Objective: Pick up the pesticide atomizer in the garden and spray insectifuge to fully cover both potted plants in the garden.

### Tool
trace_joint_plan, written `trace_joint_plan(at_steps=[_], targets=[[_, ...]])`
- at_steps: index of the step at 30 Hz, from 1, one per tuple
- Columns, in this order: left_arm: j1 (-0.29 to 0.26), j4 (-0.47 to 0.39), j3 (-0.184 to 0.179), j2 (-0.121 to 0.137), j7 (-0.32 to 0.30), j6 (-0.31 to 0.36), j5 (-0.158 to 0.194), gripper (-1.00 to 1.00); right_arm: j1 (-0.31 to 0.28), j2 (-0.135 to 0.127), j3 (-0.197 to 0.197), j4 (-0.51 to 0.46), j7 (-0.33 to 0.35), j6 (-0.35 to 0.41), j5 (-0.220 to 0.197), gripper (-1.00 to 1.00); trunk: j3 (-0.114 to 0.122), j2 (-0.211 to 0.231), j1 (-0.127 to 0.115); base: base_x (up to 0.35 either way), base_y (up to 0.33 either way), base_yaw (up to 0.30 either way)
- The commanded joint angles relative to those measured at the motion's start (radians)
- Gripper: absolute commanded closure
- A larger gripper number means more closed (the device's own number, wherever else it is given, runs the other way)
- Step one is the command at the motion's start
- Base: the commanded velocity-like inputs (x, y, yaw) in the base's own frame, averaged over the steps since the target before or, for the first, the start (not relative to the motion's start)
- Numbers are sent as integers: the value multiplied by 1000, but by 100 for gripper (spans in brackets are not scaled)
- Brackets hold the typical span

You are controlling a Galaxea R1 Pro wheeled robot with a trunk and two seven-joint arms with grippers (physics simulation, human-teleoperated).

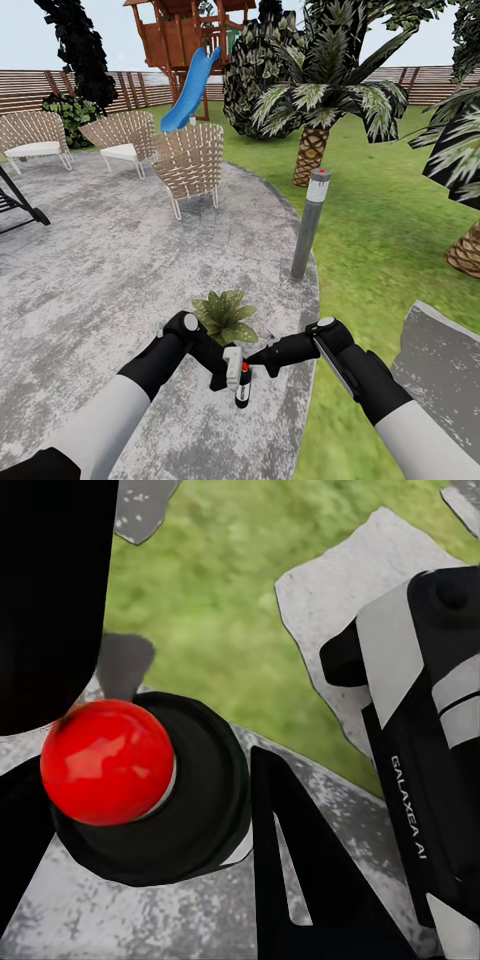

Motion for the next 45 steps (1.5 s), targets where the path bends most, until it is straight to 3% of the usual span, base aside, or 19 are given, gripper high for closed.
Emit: trace_joint_plan(at_steps=[1, 6, 9, 11, 14, 18, 21, 22, 24, 25, 26, 28, 30, 32, 34, 36, 39, 41, 45], targets=[[0, -1, 0, 1, -4, 10, -5, 100, -1, -1, 1, -1, 3, 5, 2, 100, -1, 0, 0, 0, 0, 0], [-9, 4, 3, 27, -1, 22, -13, 100, -1, -1, 1, -1, 3, 4, 2, 100, -1, 0, 0, 0, 0, 0], [-42, 7, 5, 71, 0, 92, -140, 100, -1, -1, 1, -1, 3, 4, 3, 100, -1, 0, 0, 0, 0, 0], [-45, 8, 13, 87, -1, 99, -170, 100, -1, -1, 1, -1, 3, 3, 3, 100, -1, 0, 0, 0, 0, 0], [-46, 10, 37, 148, 1, 101, -183, 100, -1, -1, 1, -1, 3, 2, 3, 100, -1, 0, 0, 0, 0, 0], [-46, 24, 71, 270, 1, 98, -183, 100, -1, -5, 0, -1, 2, 2, 3, 100, -1, 0, 0, 0, 0, 0], [-45, 25, 237, 304, 4, 99, -180, 100, 0, -11, -1, 11, -3, 0, 13, 100, -1, 0, 0, 0, 0, 0], [-44, 26, 364, 308, 5, 99, -181, 100, 1, -17, -2, 52, -4, -6, 17, -100, -1, 0, 0, 0, 0, 0], [-40, 27, 624, 309, 5, 94, -183, 100, 9, -66, -3, 182, -5, -60, 18, -100, -1, 0, 0, 0, 0, 0], [-38, 27, 707, 310, 6, 93, -184, 100, 10, -94, -5, 251, -5, -112, 16, -100, -1, 0, 0, 0, 0, 0], [-37, 27, 744, 310, 7, 92, -184, 100, 11, -120, -7, 301, -5, -152, 15, -100, -1, 0, 0, 0, 0, 0], [-35, 52, 820, 317, 51, 93, -185, 100, 11, -217, -10, 500, -3, -301, 4, -100, -1, 0, 0, 0, 0, 0], [-33, 117, 882, 321, 149, 93, -185, 100, 11, -263, -13, 697, -2, -441, -38, -100, -1, 0, 0, 0, 0, 0], [-29, 278, 987, 322, 358, 82, -185, 100, 11, -284, -13, 1035, -7, -691, -160, -100, -1, 0, 0, 0, 0, 0], [-5, 405, 1039, 320, 580, 23, -181, 100, 11, -292, -14, 1182, -49, -835, -210, -100, -1, 0, 0, 0, 0, 0], [24, 513, 1072, 317, 753, -45, -172, 100, 11, -306, -14, 1211, -195, -873, -238, -100, -1, 0, 0, 0, 0, 0], [53, 739, 1143, 317, 1066, -210, -105, 100, 11, -309, -11, 1227, -616, -911, -384, -100, -1, 0, 0, 0, 0, 0], [95, 828, 1161, 316, 1222, -260, -38, 100, 11, -306, -10, 1230, -777, -921, -478, -100, -1, 0, 0, 0, 0, 0], [176, 859, 1167, 305, 1349, -308, 136, 100, 12, -250, -11, 1229, -970, -925, -632, -100, -1, 0, 0, 0, 0, 0]])
